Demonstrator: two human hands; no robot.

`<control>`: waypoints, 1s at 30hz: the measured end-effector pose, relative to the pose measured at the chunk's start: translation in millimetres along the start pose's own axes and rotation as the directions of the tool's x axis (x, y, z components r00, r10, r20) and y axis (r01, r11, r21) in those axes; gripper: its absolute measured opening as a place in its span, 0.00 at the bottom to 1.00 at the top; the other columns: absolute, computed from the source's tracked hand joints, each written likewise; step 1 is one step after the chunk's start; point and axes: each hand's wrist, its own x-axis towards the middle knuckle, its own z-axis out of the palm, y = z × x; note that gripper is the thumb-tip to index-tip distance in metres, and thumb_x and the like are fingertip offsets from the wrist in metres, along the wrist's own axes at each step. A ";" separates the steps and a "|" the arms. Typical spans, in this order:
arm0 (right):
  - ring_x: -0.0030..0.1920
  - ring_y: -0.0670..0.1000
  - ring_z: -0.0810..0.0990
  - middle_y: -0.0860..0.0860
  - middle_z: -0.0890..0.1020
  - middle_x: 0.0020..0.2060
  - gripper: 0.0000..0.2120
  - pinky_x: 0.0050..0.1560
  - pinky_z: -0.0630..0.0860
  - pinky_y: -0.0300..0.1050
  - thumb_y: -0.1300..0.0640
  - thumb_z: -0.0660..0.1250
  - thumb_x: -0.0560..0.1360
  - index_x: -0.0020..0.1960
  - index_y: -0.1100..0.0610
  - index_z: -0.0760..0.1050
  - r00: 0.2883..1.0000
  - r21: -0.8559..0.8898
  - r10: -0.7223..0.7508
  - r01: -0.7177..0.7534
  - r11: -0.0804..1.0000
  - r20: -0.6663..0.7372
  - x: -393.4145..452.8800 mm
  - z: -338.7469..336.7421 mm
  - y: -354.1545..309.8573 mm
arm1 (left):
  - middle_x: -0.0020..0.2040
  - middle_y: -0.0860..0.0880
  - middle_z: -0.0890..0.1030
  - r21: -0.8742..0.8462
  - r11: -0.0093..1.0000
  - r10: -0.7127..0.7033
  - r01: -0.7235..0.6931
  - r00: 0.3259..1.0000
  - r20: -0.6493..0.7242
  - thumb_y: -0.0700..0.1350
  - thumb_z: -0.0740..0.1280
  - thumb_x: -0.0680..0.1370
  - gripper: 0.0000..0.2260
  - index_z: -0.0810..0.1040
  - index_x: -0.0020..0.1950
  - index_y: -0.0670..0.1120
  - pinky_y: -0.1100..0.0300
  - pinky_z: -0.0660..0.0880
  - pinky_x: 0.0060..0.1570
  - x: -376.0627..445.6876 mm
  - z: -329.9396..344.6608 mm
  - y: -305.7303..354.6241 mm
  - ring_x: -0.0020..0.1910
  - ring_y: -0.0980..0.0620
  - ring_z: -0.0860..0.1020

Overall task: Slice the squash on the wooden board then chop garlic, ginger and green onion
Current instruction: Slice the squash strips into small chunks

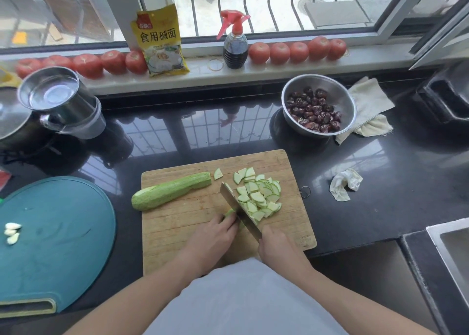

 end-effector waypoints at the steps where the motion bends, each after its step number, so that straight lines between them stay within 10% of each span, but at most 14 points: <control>1: 0.41 0.60 0.74 0.50 0.72 0.37 0.04 0.38 0.66 0.51 0.59 0.54 0.75 0.43 0.52 0.61 1.000 0.016 0.003 -0.003 1.000 -0.003 3.6 1.5 -2.4 | 0.74 0.47 0.65 -0.002 1.000 0.002 -0.002 1.000 -0.002 0.35 0.67 0.74 0.33 0.62 0.78 0.42 0.52 0.81 0.45 0.4 -0.1 -0.3 0.60 0.45 0.73; 11: 0.36 0.57 0.69 0.48 0.68 0.33 0.10 0.36 0.63 0.51 0.55 0.57 0.79 0.40 0.52 0.60 0.997 0.164 0.017 -0.005 0.986 -0.075 2.3 -11.6 0.3 | 0.72 0.46 0.67 0.002 1.000 0.002 -0.002 0.999 -0.036 0.36 0.65 0.77 0.26 0.65 0.75 0.42 0.52 0.81 0.46 -2.0 -4.2 2.4 0.63 0.45 0.72; 23: 0.44 0.62 0.77 0.52 0.76 0.42 0.05 0.40 0.69 0.53 0.56 0.55 0.80 0.46 0.55 0.66 0.999 0.029 -0.007 0.008 1.000 -0.036 -13.4 -15.5 -0.6 | 0.57 0.47 0.80 0.025 1.000 -0.002 0.005 0.994 -0.112 0.37 0.80 0.58 0.29 0.81 0.59 0.43 0.60 0.77 0.26 -7.5 -10.6 5.3 0.48 0.48 0.81; 30: 0.44 0.61 0.77 0.54 0.79 0.42 0.05 0.42 0.72 0.54 0.55 0.56 0.80 0.46 0.54 0.65 0.997 0.113 0.046 -0.039 0.993 -0.058 -13.1 -19.8 0.6 | 0.69 0.45 0.72 -0.060 0.987 -0.153 0.147 0.983 -0.101 0.39 0.68 0.74 0.27 0.70 0.73 0.49 0.50 0.78 0.48 11.3 0.3 6.0 0.59 0.44 0.76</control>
